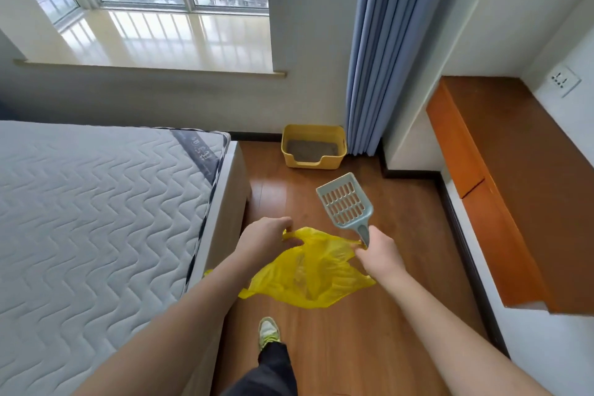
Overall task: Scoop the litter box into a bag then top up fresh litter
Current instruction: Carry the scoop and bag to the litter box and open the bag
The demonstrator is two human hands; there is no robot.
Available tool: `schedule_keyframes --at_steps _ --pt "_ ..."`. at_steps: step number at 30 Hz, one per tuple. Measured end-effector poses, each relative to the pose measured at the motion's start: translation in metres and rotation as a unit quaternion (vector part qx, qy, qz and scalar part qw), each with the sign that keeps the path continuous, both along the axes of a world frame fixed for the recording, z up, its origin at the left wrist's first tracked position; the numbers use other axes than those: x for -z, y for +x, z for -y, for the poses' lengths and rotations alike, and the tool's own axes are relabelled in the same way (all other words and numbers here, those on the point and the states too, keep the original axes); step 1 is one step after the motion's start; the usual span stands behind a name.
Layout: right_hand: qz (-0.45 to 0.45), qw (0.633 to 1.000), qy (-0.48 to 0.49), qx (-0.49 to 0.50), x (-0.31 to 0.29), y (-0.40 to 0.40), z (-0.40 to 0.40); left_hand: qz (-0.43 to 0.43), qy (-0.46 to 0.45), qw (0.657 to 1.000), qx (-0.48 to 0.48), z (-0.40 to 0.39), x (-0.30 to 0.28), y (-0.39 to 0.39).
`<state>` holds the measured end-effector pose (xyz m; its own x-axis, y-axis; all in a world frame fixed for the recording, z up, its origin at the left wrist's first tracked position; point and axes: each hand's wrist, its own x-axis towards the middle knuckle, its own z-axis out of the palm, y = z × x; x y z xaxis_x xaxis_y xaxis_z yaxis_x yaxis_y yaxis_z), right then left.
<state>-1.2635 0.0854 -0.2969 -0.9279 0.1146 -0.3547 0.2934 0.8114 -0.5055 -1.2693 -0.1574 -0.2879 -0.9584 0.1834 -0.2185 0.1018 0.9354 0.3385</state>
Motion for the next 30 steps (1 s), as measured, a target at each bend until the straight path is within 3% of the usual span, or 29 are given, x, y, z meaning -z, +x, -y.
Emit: schedule_keyframes --at_steps 6,16,24,30 --pt "-0.037 0.998 0.005 0.046 -0.005 -0.073 0.023 0.019 -0.098 0.995 0.010 0.051 0.016 -0.082" --pt "-0.052 0.987 0.018 0.154 -0.005 -0.160 0.023 0.009 -0.137 0.990 -0.017 0.101 0.027 -0.183" --pt "-0.010 0.993 -0.046 0.108 0.010 -0.236 0.013 0.071 0.037 0.997 -0.014 0.076 0.039 -0.257" --pt "0.007 0.992 -0.105 0.073 0.036 -0.327 0.007 0.124 0.108 0.982 -0.095 0.050 0.063 -0.320"
